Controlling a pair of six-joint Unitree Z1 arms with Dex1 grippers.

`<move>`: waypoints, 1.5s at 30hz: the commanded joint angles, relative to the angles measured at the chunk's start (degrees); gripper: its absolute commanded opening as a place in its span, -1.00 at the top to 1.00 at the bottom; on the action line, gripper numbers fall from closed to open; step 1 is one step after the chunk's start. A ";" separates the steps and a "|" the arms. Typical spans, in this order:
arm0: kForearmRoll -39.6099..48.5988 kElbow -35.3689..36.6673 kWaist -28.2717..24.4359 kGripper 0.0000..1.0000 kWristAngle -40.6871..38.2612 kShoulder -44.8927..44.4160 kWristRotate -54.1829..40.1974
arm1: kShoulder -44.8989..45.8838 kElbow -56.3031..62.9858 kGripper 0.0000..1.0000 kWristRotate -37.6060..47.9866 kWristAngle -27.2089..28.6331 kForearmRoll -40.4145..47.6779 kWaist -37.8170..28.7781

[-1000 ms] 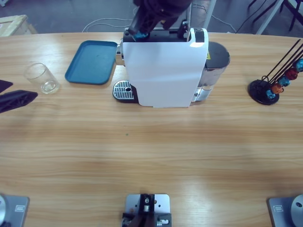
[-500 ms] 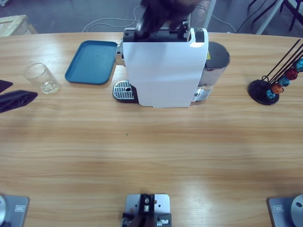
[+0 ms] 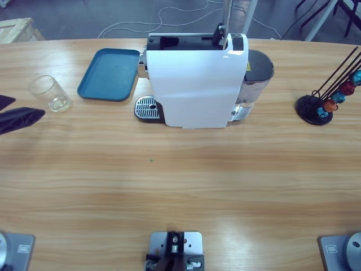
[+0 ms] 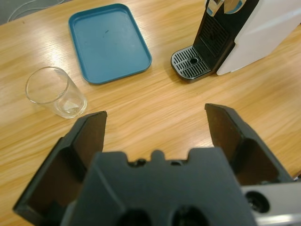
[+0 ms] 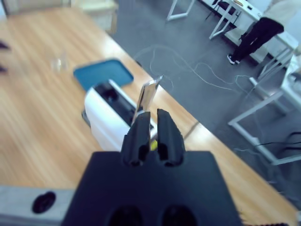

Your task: Pour coffee

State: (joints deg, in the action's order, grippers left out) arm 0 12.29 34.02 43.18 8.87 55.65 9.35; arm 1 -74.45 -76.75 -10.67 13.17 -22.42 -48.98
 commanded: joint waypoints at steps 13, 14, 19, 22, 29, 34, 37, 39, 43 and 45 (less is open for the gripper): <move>-0.85 -2.67 0.30 -0.78 0.28 -1.42 -0.65 | -26.62 0.02 1.00 7.75 20.49 17.30 -4.66; -0.87 -2.68 0.30 -0.78 0.28 -1.42 -0.65 | -27.45 -0.90 1.00 7.77 20.49 17.07 -5.44; -0.92 -2.74 0.28 -0.78 0.29 -1.42 -0.65 | -31.12 -6.29 1.00 8.12 20.40 14.19 -9.34; -0.95 -2.74 0.26 -0.78 0.36 -1.45 -0.65 | -33.67 -8.75 1.00 9.82 20.19 12.33 -10.80; -0.94 -2.82 0.28 -0.78 0.45 -1.42 -0.65 | -38.51 -9.00 1.00 11.77 17.62 11.87 -10.96; -0.95 -2.74 0.26 -0.79 0.36 -0.98 -0.65 | -40.79 -8.77 1.00 13.76 15.64 11.90 -10.96; -0.95 -2.79 0.30 -0.80 0.36 -0.98 -0.65 | -42.35 -8.86 1.00 14.85 13.91 12.04 -10.96; -0.95 -2.79 0.31 -0.82 0.36 -0.98 -0.65 | -43.53 -8.86 1.00 16.19 12.89 12.04 -10.96; -0.95 -2.77 0.28 -0.82 0.36 -1.07 -0.65 | -45.24 -8.75 1.00 17.45 12.35 12.27 -10.96; -0.95 -2.77 0.28 -0.82 0.28 -1.21 -0.65 | -45.82 -8.59 1.00 17.82 12.44 12.43 -10.96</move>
State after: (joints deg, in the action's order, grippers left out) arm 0 11.94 33.42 43.18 8.87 55.59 9.35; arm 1 -112.26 -87.88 5.39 27.47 -9.23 -58.14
